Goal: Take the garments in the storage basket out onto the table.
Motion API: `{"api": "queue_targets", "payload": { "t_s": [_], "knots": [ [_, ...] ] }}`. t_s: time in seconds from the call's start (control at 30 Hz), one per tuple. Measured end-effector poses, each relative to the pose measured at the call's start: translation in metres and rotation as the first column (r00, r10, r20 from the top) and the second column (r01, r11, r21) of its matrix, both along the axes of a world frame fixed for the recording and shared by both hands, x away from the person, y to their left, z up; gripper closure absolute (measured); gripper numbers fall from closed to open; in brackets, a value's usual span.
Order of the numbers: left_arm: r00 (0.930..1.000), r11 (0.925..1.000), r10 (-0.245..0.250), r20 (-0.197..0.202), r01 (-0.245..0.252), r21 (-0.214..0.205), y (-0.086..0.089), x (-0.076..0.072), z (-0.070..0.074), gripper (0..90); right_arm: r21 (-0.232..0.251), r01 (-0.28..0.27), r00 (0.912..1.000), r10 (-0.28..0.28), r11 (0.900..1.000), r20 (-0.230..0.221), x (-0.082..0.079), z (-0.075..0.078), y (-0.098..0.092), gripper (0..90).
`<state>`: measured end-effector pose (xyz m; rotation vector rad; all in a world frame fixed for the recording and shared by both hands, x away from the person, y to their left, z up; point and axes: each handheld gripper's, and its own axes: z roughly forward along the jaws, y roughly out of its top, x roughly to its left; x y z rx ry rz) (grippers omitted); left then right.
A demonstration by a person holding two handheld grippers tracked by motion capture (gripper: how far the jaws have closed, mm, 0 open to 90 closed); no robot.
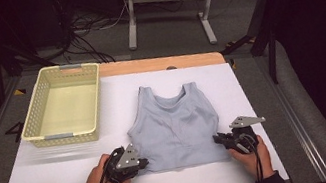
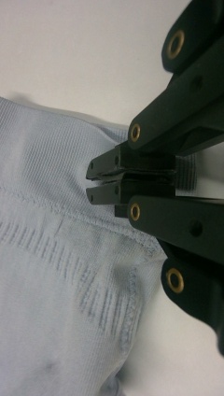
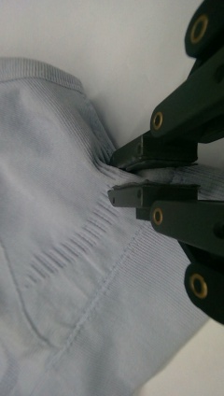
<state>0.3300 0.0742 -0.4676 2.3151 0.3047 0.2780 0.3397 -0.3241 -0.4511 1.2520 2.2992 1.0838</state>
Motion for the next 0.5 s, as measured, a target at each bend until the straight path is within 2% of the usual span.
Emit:
{"api": "queue_targets", "payload": {
  "t_s": [0.03, 0.1, 0.17, 0.23, 0.3, 0.37, 0.4, 0.5],
  "knots": [
    [1.0000, 1.0000, -0.003, 0.008, 0.003, -0.003, 0.004, -0.002, 0.004, 88.4, -0.003, 0.011, 0.9994, -0.011, 0.9999, 0.032, -0.011, 0.009, 0.001, 81.4],
    [0.9998, 0.9999, -0.001, 0.017, 0.001, -0.011, 0.010, -0.006, 0.009, 88.4, -0.008, 0.018, 0.9988, -0.018, 0.9998, 0.047, -0.020, 0.013, 0.005, 79.0],
    [0.9998, 0.9998, 0.003, 0.021, -0.002, -0.019, 0.018, -0.010, 0.013, 88.4, -0.026, 0.000, 0.9983, 0.002, 0.9997, 0.058, -0.029, 0.015, 0.010, 72.1],
    [0.9995, 0.9998, 0.015, 0.030, -0.014, -0.016, 0.028, -0.014, 0.014, 88.6, -0.023, -0.015, 0.9977, 0.017, 0.9996, 0.066, -0.035, 0.015, 0.012, 67.5],
    [0.9996, 0.9995, 0.024, 0.018, -0.023, -0.020, 0.037, -0.017, 0.013, 88.5, -0.002, -0.015, 0.9961, 0.015, 0.9999, 0.087, -0.038, 0.018, 0.008, 62.7],
    [0.9993, 0.9995, 0.030, 0.020, -0.030, -0.010, 0.041, -0.019, 0.012, 88.5, 0.001, 0.000, 0.9958, 0.000, 1.0000, 0.092, -0.038, 0.019, 0.006, 61.8],
    [0.9992, 0.9992, 0.037, 0.014, -0.037, -0.018, 0.044, -0.019, 0.010, 88.6, 0.010, 0.033, 0.9918, -0.034, 0.9994, 0.123, -0.031, 0.020, 0.000, 61.0],
    [0.9990, 0.9988, 0.045, 0.002, -0.045, -0.020, 0.044, -0.017, 0.008, 88.5, -0.028, 0.045, 0.9858, -0.040, 0.9986, 0.163, -0.020, 0.021, 0.002, 56.5]
  ]
}}
